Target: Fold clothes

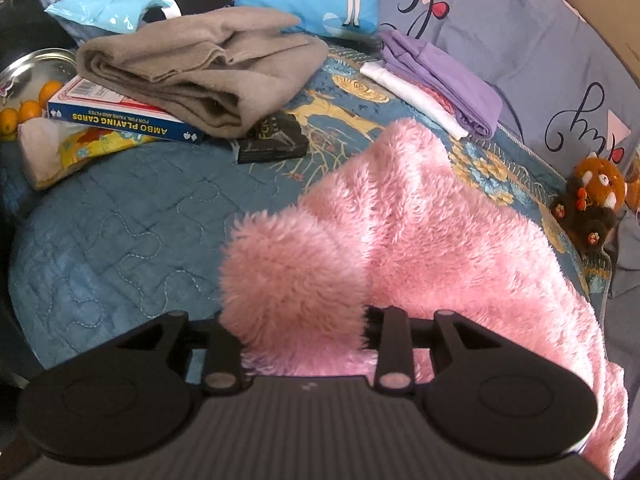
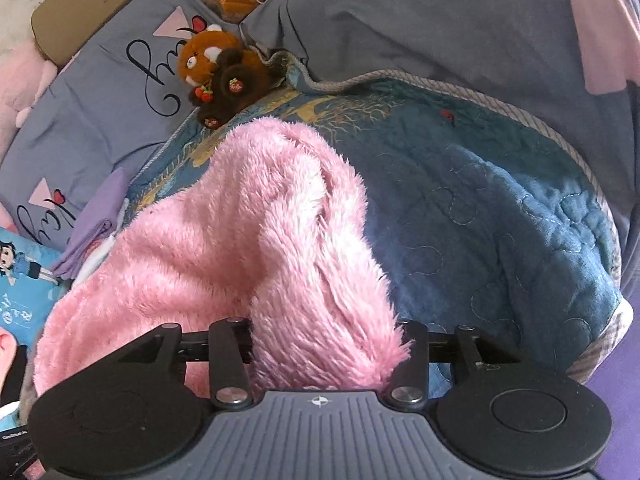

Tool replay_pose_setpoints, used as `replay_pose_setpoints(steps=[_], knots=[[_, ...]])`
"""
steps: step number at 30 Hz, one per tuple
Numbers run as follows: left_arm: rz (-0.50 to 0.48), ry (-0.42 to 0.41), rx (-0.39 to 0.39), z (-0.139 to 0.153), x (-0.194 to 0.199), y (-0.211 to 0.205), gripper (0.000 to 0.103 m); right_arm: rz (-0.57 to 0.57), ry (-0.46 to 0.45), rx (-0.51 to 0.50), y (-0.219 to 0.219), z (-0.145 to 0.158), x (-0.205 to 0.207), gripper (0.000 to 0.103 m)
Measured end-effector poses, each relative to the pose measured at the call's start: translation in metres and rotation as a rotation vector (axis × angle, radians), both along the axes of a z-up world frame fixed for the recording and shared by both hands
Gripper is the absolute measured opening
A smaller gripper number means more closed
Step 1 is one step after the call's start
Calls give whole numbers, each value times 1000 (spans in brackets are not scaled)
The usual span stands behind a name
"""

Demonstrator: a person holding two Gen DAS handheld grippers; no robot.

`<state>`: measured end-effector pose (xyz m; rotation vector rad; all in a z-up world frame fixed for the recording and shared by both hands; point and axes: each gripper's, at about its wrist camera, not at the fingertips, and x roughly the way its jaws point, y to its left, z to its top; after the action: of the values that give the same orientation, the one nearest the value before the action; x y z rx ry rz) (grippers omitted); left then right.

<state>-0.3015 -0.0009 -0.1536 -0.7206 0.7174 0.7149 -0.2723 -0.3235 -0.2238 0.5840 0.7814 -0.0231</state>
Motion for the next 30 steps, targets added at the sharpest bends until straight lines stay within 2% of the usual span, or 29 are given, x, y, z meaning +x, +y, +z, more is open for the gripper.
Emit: replay_pose_setpoints(steps=[15,30], knots=[[-16,7,2,-1,0,2,45,-40,-1,-70,10,-2,-3,50],[-21,36,24,-1,3,0,50,-37,-27,-50,6,-7,-6,53]])
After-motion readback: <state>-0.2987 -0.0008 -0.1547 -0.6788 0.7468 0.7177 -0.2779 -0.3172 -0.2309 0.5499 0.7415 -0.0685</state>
